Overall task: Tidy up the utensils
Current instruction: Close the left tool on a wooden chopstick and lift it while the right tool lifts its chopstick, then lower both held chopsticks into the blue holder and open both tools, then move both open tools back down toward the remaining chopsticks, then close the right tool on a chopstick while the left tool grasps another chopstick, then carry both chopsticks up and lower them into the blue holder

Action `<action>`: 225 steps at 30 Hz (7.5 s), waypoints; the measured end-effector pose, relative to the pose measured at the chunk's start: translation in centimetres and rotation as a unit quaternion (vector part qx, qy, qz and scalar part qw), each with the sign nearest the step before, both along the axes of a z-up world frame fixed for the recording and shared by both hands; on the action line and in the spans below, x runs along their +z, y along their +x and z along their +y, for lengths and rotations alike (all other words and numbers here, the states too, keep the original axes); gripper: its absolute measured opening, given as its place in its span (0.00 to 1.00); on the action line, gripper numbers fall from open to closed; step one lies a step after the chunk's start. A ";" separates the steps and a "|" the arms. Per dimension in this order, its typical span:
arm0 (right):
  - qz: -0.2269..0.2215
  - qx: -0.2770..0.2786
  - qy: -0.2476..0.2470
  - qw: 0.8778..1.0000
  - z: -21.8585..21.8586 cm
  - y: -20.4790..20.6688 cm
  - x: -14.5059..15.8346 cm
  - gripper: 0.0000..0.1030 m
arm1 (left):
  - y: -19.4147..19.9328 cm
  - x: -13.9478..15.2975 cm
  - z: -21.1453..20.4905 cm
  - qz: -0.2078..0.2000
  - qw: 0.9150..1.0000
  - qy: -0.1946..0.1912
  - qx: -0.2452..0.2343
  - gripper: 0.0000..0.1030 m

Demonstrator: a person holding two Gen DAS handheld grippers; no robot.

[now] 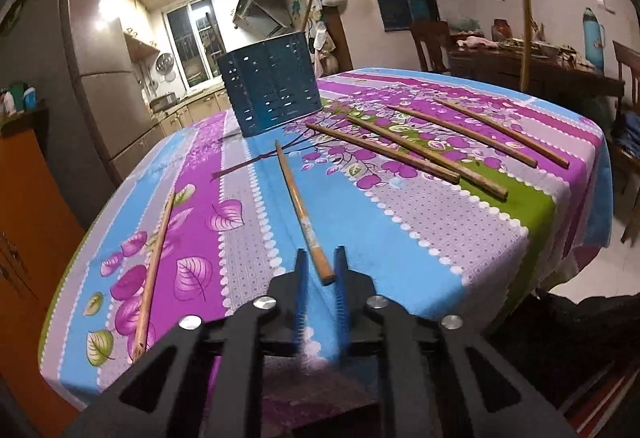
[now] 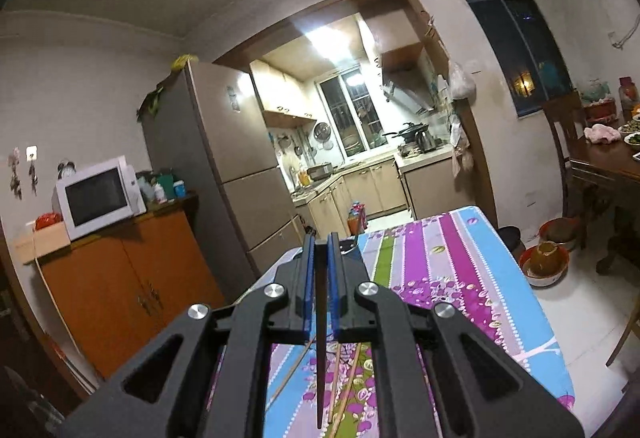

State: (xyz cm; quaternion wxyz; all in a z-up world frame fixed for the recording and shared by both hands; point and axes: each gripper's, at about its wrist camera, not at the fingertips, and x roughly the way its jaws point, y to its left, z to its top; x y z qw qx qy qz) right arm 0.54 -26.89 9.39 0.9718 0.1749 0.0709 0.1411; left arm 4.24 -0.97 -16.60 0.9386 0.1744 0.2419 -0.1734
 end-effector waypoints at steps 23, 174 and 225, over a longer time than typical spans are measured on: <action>-0.027 0.085 -0.050 0.995 4.2 4.8 1.4 0.05 | 0.6 11.8 3.5 -0.107 0.990 -0.095 0.005 0.07; 0.154 -0.015 -0.146 0.977 8.4 2.8 -18.8 0.05 | 5.4 1.8 -8.3 0.109 0.988 -0.096 -0.058 0.33; 0.042 0.009 -0.168 0.985 7.7 6.9 -7.3 0.05 | 4.8 17.7 4.0 -0.075 0.979 -0.189 -0.015 0.07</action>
